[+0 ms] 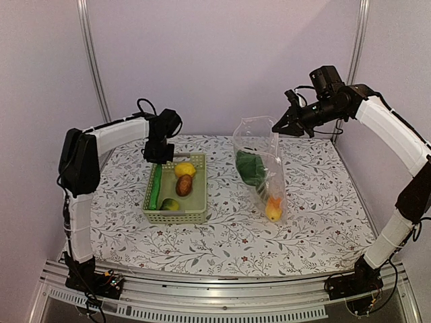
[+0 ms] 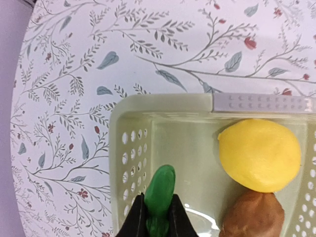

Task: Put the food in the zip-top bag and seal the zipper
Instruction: Place the fake vegetable in the zipper food storage bag.

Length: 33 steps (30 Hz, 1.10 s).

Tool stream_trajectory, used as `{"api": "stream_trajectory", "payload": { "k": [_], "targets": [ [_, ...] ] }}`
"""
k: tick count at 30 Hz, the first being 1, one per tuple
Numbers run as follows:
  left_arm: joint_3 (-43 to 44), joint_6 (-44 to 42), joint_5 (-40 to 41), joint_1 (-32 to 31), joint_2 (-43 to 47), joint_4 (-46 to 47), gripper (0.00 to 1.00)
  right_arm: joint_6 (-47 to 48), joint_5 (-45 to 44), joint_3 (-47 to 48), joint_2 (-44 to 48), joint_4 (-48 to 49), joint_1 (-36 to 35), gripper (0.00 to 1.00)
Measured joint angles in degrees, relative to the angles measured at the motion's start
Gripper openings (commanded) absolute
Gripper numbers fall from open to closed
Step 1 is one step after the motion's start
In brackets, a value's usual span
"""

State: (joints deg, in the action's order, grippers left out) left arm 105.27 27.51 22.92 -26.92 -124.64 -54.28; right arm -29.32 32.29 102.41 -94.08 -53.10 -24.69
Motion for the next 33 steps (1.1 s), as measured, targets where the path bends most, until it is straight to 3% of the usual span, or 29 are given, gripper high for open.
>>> {"api": "stream_trajectory", "payload": {
  "k": [6,13,18,33],
  "targets": [
    [1.0,0.2,-1.5,-1.7,11.5,3.5,0.00,0.0,0.0,0.0,0.0,0.0,0.0,0.00],
    [1.0,-2.9,-0.2,-11.4,23.6,18.9,0.00,0.0,0.0,0.0,0.0,0.0,0.0,0.00],
    [-3.3,-5.0,0.3,-17.0,28.9,35.1,0.00,-0.3,0.3,-0.3,0.5,0.0,0.0,0.00],
    [-3.4,-12.4,-3.1,-25.2,24.0,72.5,0.00,-0.7,0.9,-0.4,2.9,-3.2,0.0,0.00]
  ]
}}
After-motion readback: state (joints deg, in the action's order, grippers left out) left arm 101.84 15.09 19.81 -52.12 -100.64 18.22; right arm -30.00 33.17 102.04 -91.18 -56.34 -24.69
